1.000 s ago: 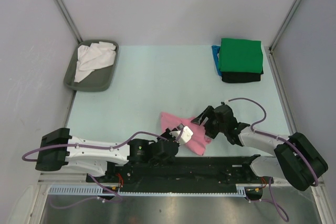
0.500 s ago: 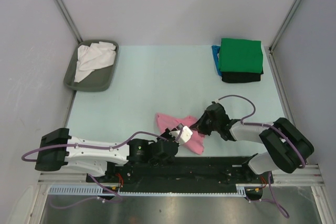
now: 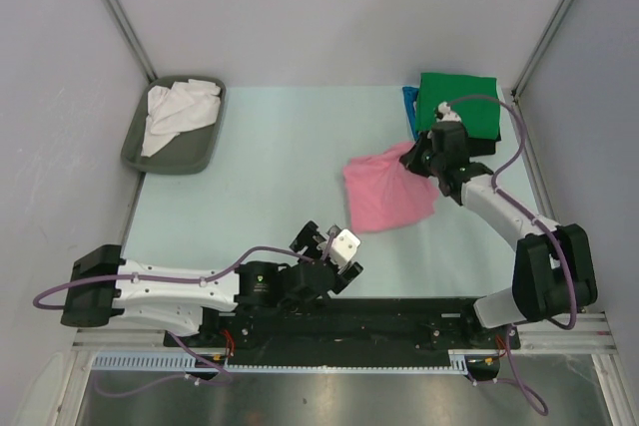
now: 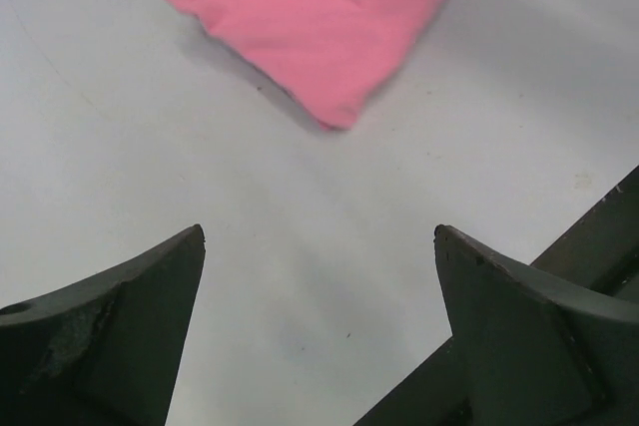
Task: Fold and stack the t-shirts
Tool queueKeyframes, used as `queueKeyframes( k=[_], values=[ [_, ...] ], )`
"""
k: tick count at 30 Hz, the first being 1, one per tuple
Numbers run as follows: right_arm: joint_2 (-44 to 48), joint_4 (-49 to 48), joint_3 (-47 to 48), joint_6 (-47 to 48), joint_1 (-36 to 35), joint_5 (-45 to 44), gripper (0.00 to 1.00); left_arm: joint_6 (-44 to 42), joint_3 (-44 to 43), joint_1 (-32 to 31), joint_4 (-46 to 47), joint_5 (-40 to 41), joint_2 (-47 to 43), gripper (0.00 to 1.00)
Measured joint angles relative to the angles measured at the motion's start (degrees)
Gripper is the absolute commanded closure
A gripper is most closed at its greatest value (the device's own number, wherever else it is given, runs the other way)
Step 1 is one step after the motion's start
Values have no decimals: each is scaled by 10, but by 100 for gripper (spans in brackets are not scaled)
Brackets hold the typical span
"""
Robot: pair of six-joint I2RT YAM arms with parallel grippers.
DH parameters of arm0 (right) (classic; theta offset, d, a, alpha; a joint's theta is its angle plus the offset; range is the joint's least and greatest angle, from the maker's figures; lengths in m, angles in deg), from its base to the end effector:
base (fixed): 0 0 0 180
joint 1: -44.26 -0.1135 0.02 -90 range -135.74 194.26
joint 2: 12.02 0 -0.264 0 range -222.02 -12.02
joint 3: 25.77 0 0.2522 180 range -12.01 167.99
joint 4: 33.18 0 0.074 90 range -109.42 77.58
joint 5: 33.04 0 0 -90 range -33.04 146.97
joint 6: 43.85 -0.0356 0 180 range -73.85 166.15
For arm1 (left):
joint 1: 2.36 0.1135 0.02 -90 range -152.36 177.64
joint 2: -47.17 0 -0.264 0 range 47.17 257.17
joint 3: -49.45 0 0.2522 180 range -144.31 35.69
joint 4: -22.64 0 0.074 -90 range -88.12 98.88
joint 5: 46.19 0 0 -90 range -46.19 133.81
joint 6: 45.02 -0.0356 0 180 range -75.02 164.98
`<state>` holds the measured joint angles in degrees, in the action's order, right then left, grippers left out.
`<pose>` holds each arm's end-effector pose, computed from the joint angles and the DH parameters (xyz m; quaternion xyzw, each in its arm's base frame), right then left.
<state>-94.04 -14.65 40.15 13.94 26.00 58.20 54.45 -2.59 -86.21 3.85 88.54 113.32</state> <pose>0.2997 0.0997 0.2427 0.1025 0.8795 0.2067 0.4162 0.0508 -0.2371 0.2395 0.3461 0.7571 -0.0921 0.5464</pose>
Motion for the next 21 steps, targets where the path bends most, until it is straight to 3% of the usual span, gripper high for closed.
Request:
queueKeyframes(
  k=[9, 21],
  values=[
    [-54, 24, 108, 128, 57, 21, 100, 31, -11, 0, -1, -16, 3, 0],
    [-190, 47, 302, 200, 91, 45, 100, 41, 33, -1, -4, -16, -64, 0]
  ],
)
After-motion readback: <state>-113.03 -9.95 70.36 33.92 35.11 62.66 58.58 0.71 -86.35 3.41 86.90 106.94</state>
